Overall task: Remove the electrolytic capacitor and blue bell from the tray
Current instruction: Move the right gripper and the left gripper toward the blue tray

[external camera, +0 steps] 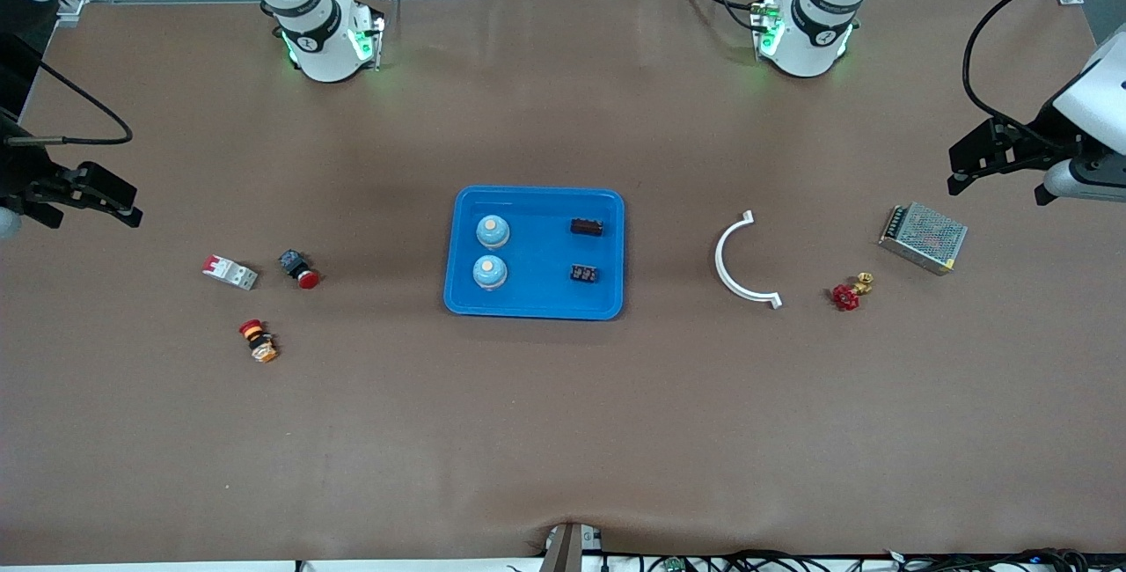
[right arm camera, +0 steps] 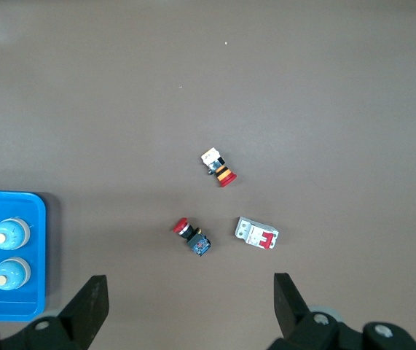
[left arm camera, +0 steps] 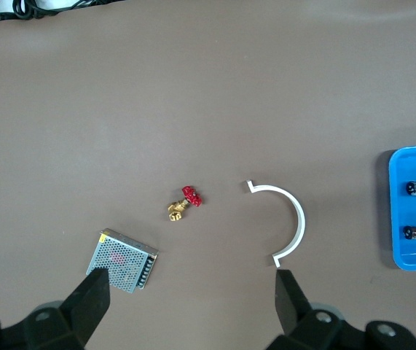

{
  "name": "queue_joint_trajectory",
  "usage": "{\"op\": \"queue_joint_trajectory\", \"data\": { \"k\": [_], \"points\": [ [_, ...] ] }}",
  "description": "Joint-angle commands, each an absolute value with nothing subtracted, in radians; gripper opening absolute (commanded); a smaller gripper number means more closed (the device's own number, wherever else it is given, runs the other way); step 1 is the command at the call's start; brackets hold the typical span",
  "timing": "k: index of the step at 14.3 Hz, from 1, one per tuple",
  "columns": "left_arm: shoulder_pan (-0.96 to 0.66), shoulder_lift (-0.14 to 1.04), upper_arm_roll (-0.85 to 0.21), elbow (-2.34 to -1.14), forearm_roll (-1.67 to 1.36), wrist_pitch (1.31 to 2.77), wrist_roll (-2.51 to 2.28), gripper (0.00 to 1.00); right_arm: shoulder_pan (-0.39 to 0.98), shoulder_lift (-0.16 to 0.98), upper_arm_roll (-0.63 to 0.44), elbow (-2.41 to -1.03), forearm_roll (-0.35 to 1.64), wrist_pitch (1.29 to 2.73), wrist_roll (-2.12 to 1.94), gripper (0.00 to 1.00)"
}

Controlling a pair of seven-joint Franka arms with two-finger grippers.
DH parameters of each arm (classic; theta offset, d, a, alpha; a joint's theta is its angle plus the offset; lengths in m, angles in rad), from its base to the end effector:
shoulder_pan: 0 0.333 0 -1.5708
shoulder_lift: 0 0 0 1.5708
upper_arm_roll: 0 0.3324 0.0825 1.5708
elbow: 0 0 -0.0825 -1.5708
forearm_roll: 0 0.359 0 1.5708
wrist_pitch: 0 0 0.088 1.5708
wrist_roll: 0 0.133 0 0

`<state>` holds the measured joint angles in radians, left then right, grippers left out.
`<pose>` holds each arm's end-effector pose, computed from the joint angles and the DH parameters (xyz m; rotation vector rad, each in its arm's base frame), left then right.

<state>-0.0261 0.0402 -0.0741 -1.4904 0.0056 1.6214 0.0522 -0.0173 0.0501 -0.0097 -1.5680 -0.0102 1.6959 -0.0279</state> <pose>0.5483 -0.0535 0.6343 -3.1288 0.2386 -0.1428 0.5594 -0.0162 0.6005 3.1265 0.0028 0.1212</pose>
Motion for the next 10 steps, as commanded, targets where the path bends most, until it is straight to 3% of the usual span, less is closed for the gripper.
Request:
{"op": "queue_joint_trajectory", "data": {
  "k": [1,10],
  "points": [
    [-0.023,0.052,-0.075,-1.47,0.008,1.626,0.055,1.0,-0.018,0.046,-0.006,-1.568,-0.02,1.69,-0.029,1.0],
    [-0.034,0.089,-0.074,-1.477,0.052,1.614,0.04,1.0,0.044,0.04,-0.005,-1.568,-0.02,1.652,0.007,1.0]
  ]
}}
